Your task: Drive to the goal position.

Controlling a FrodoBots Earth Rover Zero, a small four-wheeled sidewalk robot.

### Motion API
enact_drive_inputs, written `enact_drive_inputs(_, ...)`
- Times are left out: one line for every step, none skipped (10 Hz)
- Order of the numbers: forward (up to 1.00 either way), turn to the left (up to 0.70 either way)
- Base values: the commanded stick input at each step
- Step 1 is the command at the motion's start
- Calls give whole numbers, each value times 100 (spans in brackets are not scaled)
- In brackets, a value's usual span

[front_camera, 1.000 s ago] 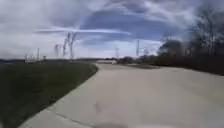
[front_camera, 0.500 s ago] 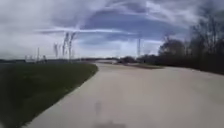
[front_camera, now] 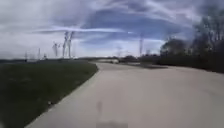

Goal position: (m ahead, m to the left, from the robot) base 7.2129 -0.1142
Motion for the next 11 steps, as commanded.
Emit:
enact_drive_inputs(100, 1)
enact_drive_inputs(100, 1)
enact_drive_inputs(100, 1)
enact_drive_inputs(100, 1)
enact_drive_inputs(100, 1)
enact_drive_inputs(100, 1)
enact_drive_inputs(100, 1)
enact_drive_inputs(100, 1)
enact_drive_inputs(100, 1)
enact_drive_inputs(100, 1)
enact_drive_inputs(100, 1)
